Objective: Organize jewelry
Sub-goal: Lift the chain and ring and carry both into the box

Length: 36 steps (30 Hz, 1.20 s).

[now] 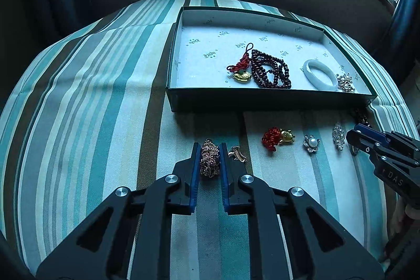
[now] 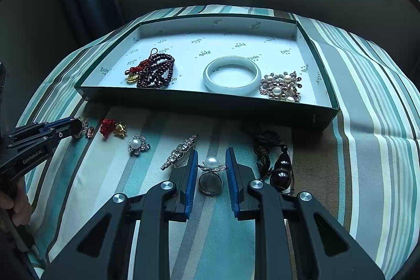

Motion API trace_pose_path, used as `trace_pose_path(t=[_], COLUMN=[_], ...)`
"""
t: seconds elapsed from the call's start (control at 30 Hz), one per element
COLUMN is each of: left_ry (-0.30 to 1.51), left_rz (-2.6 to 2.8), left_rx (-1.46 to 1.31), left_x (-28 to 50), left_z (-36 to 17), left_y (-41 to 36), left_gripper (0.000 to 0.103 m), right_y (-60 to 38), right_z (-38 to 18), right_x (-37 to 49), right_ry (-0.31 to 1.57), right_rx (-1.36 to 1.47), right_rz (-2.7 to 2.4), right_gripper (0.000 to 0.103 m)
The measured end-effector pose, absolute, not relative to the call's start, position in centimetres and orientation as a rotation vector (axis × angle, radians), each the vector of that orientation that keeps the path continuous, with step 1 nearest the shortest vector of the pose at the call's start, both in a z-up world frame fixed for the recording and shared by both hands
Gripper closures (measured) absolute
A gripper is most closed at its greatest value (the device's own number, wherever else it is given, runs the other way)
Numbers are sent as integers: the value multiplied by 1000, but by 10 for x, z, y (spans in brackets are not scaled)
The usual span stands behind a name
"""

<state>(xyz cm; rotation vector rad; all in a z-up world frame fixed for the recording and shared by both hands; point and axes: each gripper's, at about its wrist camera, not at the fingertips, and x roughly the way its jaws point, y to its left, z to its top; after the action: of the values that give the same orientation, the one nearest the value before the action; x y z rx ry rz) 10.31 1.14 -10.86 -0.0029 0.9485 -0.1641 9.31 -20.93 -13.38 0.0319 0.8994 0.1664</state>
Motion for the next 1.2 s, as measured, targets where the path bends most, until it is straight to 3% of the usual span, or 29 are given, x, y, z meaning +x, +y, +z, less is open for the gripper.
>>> trace_pose_path(t=[1.2], left_ry=[807], left_rz=[-212], left_rx=[5], left_x=[72], left_z=[-46], left_y=[2], left_gripper=[90], right_y=[-208], right_z=[-103], right_x=[70], right_ry=[819], right_rx=[26], right_rz=[170], right_gripper=[81])
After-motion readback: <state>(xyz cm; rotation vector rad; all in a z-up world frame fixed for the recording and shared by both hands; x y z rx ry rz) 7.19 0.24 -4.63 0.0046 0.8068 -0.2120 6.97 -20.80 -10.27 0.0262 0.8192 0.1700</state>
